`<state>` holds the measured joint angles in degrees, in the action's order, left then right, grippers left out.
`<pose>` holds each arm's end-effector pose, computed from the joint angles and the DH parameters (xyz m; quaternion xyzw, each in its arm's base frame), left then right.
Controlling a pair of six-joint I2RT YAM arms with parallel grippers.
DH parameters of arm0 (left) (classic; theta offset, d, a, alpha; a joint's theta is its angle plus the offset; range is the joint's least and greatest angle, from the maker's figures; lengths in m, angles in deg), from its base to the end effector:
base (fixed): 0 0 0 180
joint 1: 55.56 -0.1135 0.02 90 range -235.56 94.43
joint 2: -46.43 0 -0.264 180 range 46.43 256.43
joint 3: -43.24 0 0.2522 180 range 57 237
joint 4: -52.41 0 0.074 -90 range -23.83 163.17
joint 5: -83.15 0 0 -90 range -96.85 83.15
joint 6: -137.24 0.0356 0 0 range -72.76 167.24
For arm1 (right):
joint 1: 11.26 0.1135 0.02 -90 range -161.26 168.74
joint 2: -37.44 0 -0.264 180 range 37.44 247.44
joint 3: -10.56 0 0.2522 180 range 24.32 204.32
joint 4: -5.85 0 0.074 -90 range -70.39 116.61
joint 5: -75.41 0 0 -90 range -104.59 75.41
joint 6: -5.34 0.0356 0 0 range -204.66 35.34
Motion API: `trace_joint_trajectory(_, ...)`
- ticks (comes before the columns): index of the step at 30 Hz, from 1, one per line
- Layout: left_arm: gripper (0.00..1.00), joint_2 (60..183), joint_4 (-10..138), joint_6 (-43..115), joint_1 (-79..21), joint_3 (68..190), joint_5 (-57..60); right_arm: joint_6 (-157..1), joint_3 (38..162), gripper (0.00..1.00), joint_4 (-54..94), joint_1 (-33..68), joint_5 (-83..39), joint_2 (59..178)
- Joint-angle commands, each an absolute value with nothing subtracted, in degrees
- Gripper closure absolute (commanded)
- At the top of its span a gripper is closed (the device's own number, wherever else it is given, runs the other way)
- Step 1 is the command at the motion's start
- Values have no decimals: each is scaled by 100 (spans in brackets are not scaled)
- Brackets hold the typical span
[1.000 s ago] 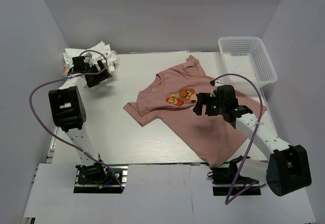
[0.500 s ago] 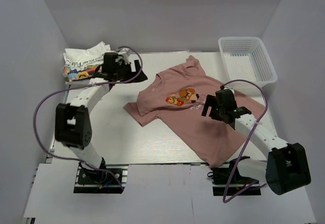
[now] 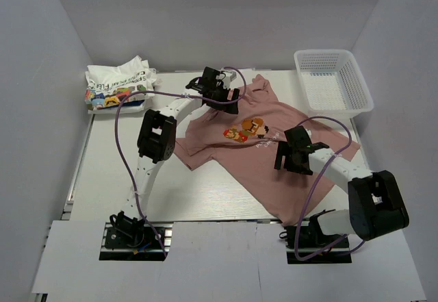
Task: Fold and stack the t-shirts
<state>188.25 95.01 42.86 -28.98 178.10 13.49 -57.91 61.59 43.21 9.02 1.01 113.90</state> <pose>0.4841 -0.2561 0.1644 0.2377 0.8946 -0.2505 0.2836 0.2242 0.0726 0.1656 0.0862 0.9596 -0.0280 0.2663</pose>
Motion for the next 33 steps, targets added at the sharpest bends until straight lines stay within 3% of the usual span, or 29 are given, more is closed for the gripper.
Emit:
trace_joint_trajectory(1, 0, 19012, 9702, 4593, -2955, 18144, 1084, -6189, 6272, 10, 4123, 922, -131, 11530)
trace_joint_trajectory(7, 0, 19365, 9772, 4243, -3008, 18111, -259, -6566, 6685, 10, 4080, 975, -615, 12119)
trace_joint_trajectory(12, 0, 19585, 10369, 3258, -3621, 17980, -1474, -6944, 6878, 10, 3825, 1089, -887, 12348)
trace_joint_trajectory(17, 0, 18901, 9906, 2660, -4254, 16470, -1627, -7260, 7473, 10, 3377, 1203, -1378, 12986)
trace_joint_trajectory(21, 0, 18829, 10421, 2352, -4388, 16694, -2343, -7367, 7871, 10, 3394, 1256, -1397, 13480)
trace_joint_trajectory(28, 0, 19196, 10423, 2641, -4581, 17642, -1662, -7314, 9433, 10, 3586, 1186, -853, 14753)
trace_joint_trajectory(33, 0, 19208, 10696, 2790, -4511, 18700, -1230, -7735, 10052, 10, 3536, 1379, -1228, 14565)
